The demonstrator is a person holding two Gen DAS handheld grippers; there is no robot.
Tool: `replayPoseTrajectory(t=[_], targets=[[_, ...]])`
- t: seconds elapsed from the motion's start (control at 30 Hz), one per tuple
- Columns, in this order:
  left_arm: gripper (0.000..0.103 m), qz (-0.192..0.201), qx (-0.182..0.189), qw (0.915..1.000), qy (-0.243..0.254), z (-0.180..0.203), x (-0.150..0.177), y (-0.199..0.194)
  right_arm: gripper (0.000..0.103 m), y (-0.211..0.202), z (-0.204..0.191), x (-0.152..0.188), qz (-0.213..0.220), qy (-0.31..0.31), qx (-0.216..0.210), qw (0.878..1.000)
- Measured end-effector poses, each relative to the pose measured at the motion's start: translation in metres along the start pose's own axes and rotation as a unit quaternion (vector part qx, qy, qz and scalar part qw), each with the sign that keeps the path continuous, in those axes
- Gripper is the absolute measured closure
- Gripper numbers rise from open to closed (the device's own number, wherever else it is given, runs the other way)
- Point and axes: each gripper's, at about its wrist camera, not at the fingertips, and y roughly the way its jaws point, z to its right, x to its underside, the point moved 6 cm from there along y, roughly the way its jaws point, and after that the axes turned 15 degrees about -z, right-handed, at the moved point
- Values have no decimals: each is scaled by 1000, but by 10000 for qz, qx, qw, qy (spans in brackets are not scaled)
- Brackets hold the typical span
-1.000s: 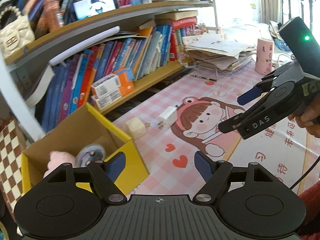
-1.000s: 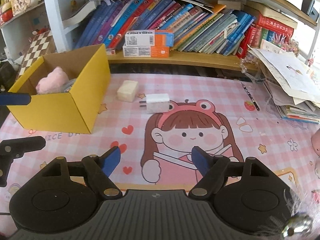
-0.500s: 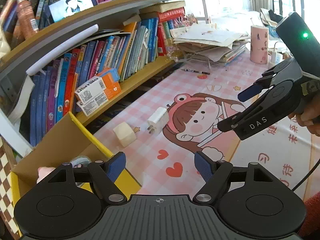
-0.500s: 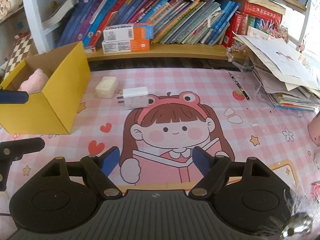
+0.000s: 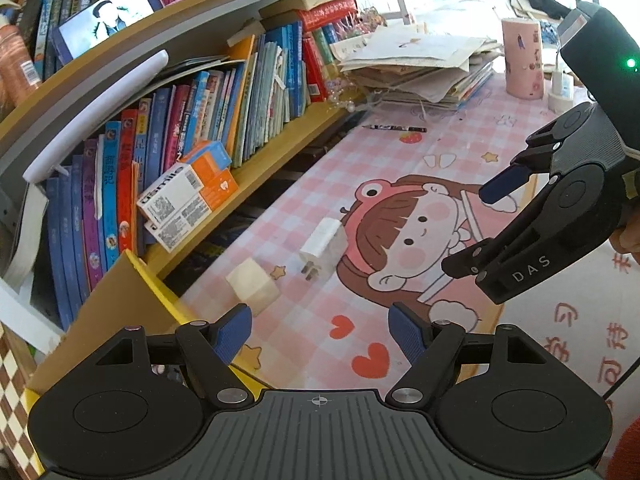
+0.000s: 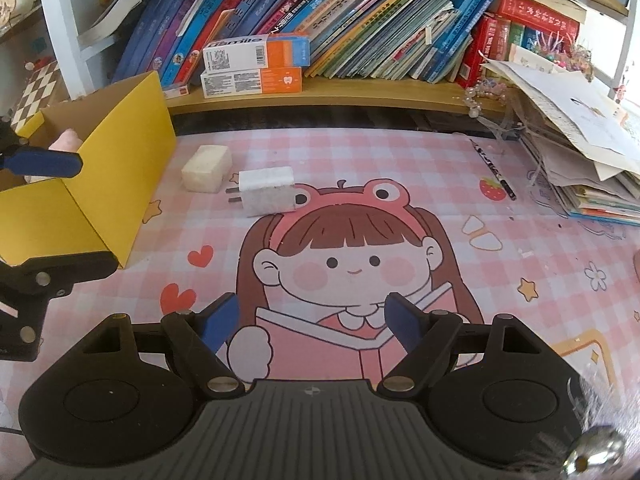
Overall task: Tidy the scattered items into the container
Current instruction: 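Move left tool toward white cube while right tool approaches white charger plug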
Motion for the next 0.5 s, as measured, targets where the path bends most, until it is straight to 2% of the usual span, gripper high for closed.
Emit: replayPoseTrajectory(t=[0.13, 0.37, 0.5], targets=[[26, -14, -108, 9999, 34, -4, -5, 8, 25, 7, 0, -8, 8, -41, -46, 10000], [40, -70, -331, 9992, 218, -10, -16, 21, 26, 18, 0, -24, 57, -124, -94, 9999], [41, -131, -417, 9987, 265, -16, -24, 29, 26, 24, -3, -33, 99, -184, -139, 9997]])
